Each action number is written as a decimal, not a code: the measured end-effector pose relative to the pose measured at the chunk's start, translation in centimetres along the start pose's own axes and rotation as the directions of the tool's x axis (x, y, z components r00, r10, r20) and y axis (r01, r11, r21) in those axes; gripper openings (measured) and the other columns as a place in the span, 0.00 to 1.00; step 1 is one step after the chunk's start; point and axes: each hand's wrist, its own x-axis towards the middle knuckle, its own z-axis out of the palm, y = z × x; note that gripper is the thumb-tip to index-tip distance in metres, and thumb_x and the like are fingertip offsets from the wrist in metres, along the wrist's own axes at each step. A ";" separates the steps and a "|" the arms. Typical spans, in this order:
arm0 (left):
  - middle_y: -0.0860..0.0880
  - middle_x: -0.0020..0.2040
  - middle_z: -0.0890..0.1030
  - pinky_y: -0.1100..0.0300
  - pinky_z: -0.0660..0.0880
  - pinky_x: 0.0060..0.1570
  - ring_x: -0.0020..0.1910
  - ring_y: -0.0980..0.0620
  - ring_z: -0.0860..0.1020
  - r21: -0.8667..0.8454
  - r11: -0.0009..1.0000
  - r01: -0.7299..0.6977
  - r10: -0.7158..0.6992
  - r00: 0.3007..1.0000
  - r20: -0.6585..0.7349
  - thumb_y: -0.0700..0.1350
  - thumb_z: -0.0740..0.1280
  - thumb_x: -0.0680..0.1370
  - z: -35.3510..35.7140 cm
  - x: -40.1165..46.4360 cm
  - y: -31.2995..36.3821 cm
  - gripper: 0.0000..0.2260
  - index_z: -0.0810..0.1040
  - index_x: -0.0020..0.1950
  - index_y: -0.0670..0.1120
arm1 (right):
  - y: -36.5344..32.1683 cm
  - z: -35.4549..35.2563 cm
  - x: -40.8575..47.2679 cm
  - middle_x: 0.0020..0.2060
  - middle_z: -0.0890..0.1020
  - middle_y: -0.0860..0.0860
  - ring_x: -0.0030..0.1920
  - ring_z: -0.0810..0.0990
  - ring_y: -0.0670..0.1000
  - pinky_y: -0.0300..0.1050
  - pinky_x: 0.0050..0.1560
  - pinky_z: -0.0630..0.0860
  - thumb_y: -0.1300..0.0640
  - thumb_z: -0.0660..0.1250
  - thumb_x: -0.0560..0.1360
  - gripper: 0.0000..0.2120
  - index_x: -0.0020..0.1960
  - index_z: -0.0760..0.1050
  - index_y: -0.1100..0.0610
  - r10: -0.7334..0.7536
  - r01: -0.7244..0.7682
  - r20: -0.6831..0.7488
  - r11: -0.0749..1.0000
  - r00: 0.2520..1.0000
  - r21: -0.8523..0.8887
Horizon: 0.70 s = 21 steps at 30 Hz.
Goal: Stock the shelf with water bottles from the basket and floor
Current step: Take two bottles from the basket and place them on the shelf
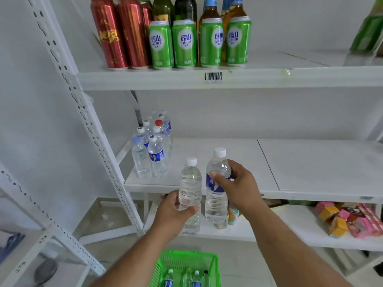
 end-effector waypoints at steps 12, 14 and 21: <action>0.57 0.50 0.83 0.67 0.77 0.41 0.51 0.59 0.81 0.051 0.998 -0.037 0.038 0.999 -0.009 0.45 0.77 0.69 -2.0 10.4 0.1 0.19 0.78 0.57 0.56 | 0.6 3.3 8.7 0.45 0.85 0.42 0.48 0.83 0.45 0.41 0.49 0.79 0.50 0.74 0.74 0.08 0.49 0.78 0.40 0.013 -0.017 -0.050 0.996 0.999 -0.087; 0.59 0.51 0.81 0.70 0.73 0.36 0.51 0.62 0.79 0.062 0.997 -0.043 0.043 0.999 -0.005 0.46 0.77 0.70 -2.6 11.9 0.4 0.18 0.77 0.57 0.58 | 0.7 4.1 9.9 0.45 0.85 0.42 0.48 0.83 0.45 0.42 0.49 0.79 0.50 0.74 0.74 0.08 0.48 0.77 0.39 0.024 -0.031 -0.068 0.995 0.997 -0.097; 0.60 0.50 0.81 0.72 0.70 0.43 0.49 0.68 0.76 0.072 0.995 -0.065 0.064 0.998 0.020 0.44 0.76 0.72 -3.2 16.2 0.6 0.19 0.76 0.59 0.56 | 0.8 5.4 13.7 0.47 0.84 0.44 0.49 0.82 0.46 0.33 0.40 0.74 0.50 0.74 0.74 0.13 0.57 0.78 0.46 0.061 -0.073 -0.095 0.988 0.994 -0.134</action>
